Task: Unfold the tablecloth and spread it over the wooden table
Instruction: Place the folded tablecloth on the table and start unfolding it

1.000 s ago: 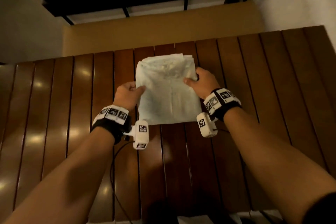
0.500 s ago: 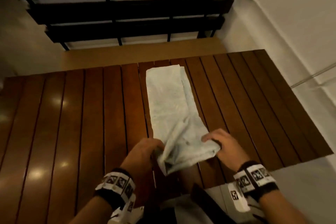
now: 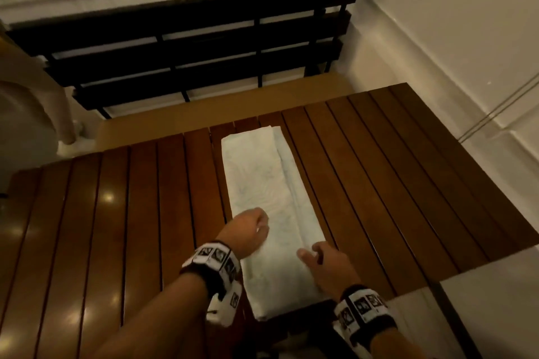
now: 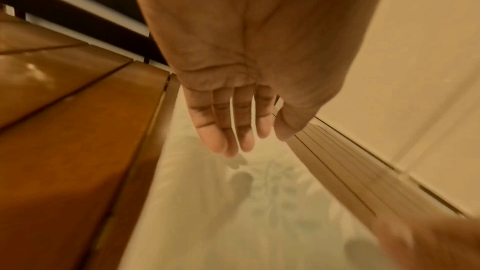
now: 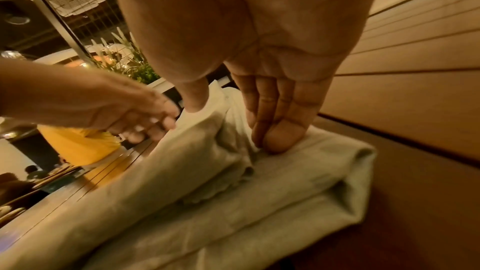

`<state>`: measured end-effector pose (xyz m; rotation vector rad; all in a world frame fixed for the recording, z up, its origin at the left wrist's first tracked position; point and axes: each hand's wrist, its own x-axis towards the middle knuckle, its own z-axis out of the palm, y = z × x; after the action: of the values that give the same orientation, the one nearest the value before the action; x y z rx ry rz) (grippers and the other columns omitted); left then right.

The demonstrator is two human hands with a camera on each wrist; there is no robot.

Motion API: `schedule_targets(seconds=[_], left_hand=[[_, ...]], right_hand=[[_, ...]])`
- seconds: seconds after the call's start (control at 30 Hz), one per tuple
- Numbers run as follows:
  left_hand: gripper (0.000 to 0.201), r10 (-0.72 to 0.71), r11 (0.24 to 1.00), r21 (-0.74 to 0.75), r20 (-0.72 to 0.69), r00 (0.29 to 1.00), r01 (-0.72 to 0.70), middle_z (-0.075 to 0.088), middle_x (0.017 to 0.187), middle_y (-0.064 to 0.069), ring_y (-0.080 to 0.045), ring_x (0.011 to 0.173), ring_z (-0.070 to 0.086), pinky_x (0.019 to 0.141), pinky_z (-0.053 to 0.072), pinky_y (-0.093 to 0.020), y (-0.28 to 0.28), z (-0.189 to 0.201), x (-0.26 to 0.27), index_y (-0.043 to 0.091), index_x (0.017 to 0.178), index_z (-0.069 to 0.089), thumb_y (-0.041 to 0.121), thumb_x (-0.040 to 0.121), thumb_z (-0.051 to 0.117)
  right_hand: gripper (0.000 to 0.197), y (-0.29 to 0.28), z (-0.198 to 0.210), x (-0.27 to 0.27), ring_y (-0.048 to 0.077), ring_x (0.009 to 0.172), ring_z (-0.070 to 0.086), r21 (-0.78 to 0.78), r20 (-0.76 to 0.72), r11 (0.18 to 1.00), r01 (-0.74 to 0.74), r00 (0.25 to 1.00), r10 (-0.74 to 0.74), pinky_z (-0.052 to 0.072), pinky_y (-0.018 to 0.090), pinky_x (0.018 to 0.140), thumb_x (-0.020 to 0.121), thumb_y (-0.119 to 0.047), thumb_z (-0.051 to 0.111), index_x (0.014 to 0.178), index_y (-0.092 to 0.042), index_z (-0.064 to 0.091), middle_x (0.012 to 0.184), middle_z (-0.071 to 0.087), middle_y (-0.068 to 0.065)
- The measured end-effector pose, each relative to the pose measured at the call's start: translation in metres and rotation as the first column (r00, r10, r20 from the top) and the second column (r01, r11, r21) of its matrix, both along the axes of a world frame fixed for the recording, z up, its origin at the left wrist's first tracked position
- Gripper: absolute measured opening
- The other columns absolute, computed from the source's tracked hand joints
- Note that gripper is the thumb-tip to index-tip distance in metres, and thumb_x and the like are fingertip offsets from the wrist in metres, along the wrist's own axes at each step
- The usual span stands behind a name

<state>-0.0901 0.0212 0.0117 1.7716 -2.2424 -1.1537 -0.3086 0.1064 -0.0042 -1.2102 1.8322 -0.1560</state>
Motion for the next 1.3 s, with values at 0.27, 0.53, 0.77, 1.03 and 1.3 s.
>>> schedule_targets(seconds=[0.27, 0.53, 0.77, 1.03, 1.3], left_hand=[[0.081, 0.424, 0.903, -0.012, 0.205, 0.882, -0.431, 0.045, 0.134, -0.018, -0.037, 0.117, 0.053, 0.092, 0.047, -0.043, -0.136, -0.012, -0.086, 0.002, 0.136, 0.033, 0.061, 0.085, 0.055], [0.054, 0.496, 0.857, -0.106, 0.435, 0.752, -0.504, 0.05, 0.121, -0.015, -0.032, 0.106, 0.058, 0.086, 0.051, -0.04, -0.175, -0.035, -0.112, 0.002, 0.125, 0.039, 0.037, 0.087, 0.056], [0.041, 0.433, 0.889, -0.017, 0.36, 0.826, -0.458, 0.061, 0.11, -0.013, -0.028, 0.084, 0.057, 0.065, 0.048, -0.034, -0.178, -0.021, -0.074, 0.004, 0.114, 0.051, 0.031, 0.085, 0.063], [0.045, 0.622, 0.782, -0.022, -0.029, 0.782, -0.623, 0.063, 0.117, -0.016, -0.035, 0.103, 0.062, 0.073, 0.045, -0.032, -0.144, 0.016, 0.057, 0.006, 0.121, 0.055, 0.034, 0.087, 0.059], [0.031, 0.638, 0.77, -0.023, 0.067, 0.767, -0.638, 0.066, 0.103, -0.014, -0.035, 0.096, 0.065, 0.077, 0.055, -0.039, -0.103, 0.015, 0.182, 0.006, 0.106, 0.062, 0.026, 0.083, 0.059]], right_hand=[[0.051, -0.029, -0.016, -0.004, 0.024, 0.105, 0.067, 0.055, -0.022, 0.99, -0.133, 0.991, 0.134, 0.055, 0.04, 0.092, 0.084, -0.062, 0.059, 0.12, -0.027, 0.052, 0.115, 0.068, 0.0], [0.028, -0.031, -0.034, -0.014, 0.013, 0.08, 0.069, -0.067, -0.074, 0.964, -0.258, 0.965, 0.253, 0.059, 0.037, 0.076, 0.09, -0.057, 0.054, 0.092, -0.029, 0.053, 0.087, 0.07, -0.006], [0.021, -0.036, -0.015, -0.005, 0.015, 0.088, 0.069, -0.055, -0.055, 0.953, -0.299, 0.954, 0.296, 0.058, 0.036, 0.082, 0.092, -0.05, 0.054, 0.1, -0.03, 0.053, 0.095, 0.07, -0.007], [0.022, -0.027, 0.056, 0.073, 0.021, 0.071, 0.062, -0.197, 0.129, 0.919, -0.342, 0.92, 0.37, 0.055, 0.039, 0.07, 0.091, -0.041, 0.057, 0.088, -0.021, 0.049, 0.076, 0.062, 0.003], [0.024, -0.001, 0.043, 0.196, 0.026, 0.069, 0.063, -0.125, 0.116, 0.909, -0.397, 0.904, 0.411, 0.055, 0.039, 0.063, 0.09, -0.045, 0.058, 0.087, -0.022, 0.049, 0.079, 0.065, 0.004]])
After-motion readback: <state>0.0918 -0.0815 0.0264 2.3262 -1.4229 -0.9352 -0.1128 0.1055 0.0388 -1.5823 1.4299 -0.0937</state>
